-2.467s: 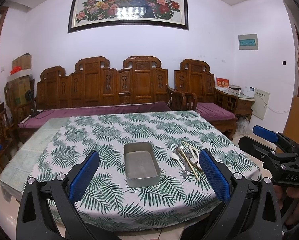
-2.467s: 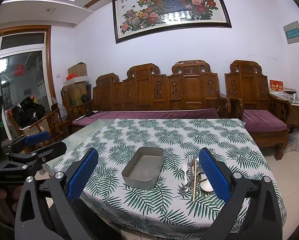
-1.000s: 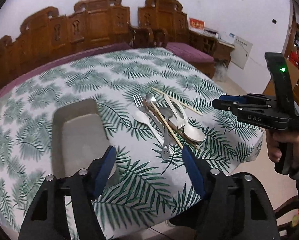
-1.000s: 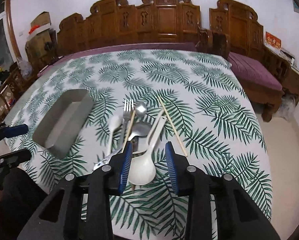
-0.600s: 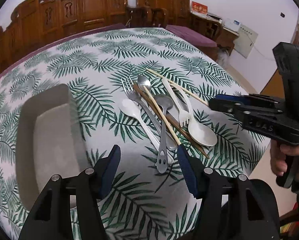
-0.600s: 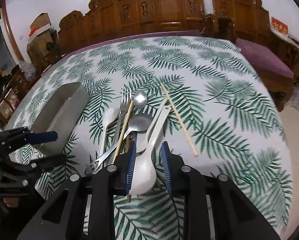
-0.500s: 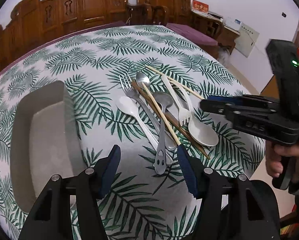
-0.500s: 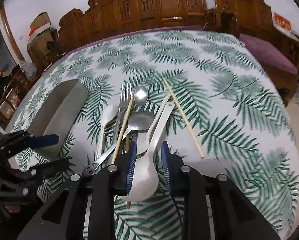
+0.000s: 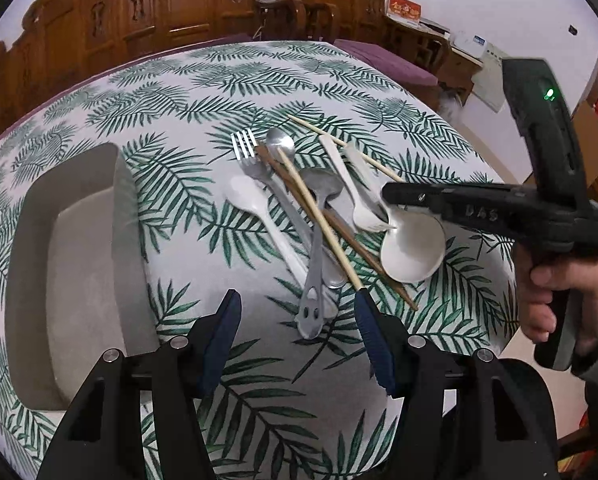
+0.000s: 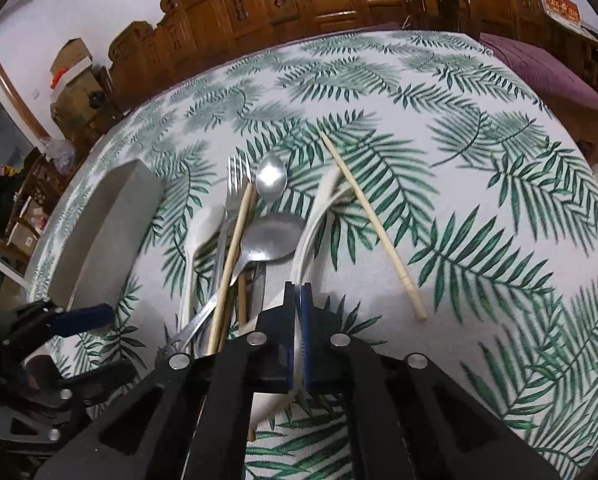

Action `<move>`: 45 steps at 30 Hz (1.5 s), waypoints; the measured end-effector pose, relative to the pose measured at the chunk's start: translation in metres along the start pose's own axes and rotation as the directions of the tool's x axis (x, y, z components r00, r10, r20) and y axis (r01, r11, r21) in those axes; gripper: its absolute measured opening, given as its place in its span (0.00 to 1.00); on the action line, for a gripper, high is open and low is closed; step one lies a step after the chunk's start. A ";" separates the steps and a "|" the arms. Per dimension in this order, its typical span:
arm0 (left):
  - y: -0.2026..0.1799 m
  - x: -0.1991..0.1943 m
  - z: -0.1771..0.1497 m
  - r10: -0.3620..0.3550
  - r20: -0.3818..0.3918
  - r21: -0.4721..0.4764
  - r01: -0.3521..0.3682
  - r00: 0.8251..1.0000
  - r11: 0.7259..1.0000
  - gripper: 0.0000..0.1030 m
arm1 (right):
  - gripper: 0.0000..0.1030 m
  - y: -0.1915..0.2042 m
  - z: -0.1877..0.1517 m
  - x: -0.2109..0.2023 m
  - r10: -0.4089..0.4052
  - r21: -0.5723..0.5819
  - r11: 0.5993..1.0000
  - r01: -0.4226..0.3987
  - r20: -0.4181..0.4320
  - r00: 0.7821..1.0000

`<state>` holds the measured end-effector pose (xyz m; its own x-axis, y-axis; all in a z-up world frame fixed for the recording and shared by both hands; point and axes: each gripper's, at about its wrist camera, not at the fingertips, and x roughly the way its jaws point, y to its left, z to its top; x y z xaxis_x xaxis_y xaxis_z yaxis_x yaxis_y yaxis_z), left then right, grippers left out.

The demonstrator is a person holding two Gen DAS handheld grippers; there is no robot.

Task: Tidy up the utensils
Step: 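Grasp a white plastic spoon with the right tool while the left tool grasps a wooden chopstick, then carry the chopstick into the grey tray with the left tool while the right tool drops the white spoon in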

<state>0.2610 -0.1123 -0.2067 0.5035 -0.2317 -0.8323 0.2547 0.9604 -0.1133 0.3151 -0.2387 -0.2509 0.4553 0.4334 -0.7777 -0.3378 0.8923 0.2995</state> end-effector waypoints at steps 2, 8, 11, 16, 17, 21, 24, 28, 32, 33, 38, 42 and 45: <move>-0.004 0.002 0.001 -0.005 0.003 0.004 0.005 1.000 1.000 0.54 | 0.03 -0.002 0.001 -0.007 0.008 -0.006 1.000 -0.008 0.010 1.000; -0.015 0.017 0.013 -0.028 -0.014 0.005 0.028 1.000 1.000 0.40 | 0.02 -0.002 0.007 -0.021 0.003 -0.055 0.998 -0.002 0.029 1.000; -0.019 0.029 0.018 -0.041 -0.031 -0.004 0.041 0.999 0.999 0.33 | 0.02 0.000 0.009 -0.028 -0.001 -0.076 0.997 0.004 0.043 0.999; -0.024 0.051 0.027 -0.042 -0.063 -0.020 0.041 0.997 0.999 0.22 | 0.02 -0.006 0.013 -0.038 -0.012 -0.092 0.996 0.017 0.058 0.998; -0.024 0.055 0.028 -0.039 -0.069 -0.023 0.038 0.997 0.999 0.21 | 0.02 -0.009 0.013 -0.039 -0.015 -0.090 0.996 0.020 0.059 0.998; -0.024 0.063 0.033 -0.022 -0.069 -0.032 0.020 0.997 0.999 0.11 | 0.02 -0.014 0.014 -0.041 -0.016 -0.080 0.997 0.021 0.064 0.998; -0.023 0.063 0.034 -0.014 -0.065 -0.042 0.011 0.998 0.999 0.08 | 0.02 -0.016 0.016 -0.043 -0.012 -0.077 0.997 0.017 0.069 0.998; -0.021 0.061 0.033 -0.004 -0.072 -0.053 0.000 0.997 0.999 0.04 | 0.02 -0.012 0.017 -0.045 -0.009 -0.082 0.997 0.015 0.075 0.997; -0.021 0.054 0.032 0.013 -0.067 -0.047 -0.016 0.998 0.999 0.04 | 0.02 -0.007 0.018 -0.048 -0.005 -0.092 0.996 0.012 0.081 0.997; -0.020 0.051 0.031 0.016 -0.062 -0.046 -0.018 0.998 0.999 0.04 | 0.02 -0.005 0.018 -0.049 -0.002 -0.095 0.995 0.010 0.083 0.997; -0.014 0.028 0.033 0.013 -0.025 -0.054 -0.014 1.000 0.998 0.04 | 0.02 0.007 0.022 -0.055 0.022 -0.116 0.993 -0.011 0.096 0.995; -0.005 0.004 0.032 0.016 0.015 -0.047 -0.016 1.000 0.999 0.04 | 0.02 0.022 0.024 -0.061 0.039 -0.144 0.989 -0.024 0.107 0.994; 0.010 -0.014 0.031 0.017 0.048 -0.043 -0.015 0.999 0.999 0.04 | 0.02 0.033 0.024 -0.064 0.047 -0.163 0.986 -0.028 0.113 0.993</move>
<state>0.2821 -0.1046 -0.1789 0.5465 -0.2224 -0.8074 0.2114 0.9695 -0.1240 0.2946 -0.2342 -0.1782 0.5289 0.4859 -0.6958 -0.4800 0.8474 0.2268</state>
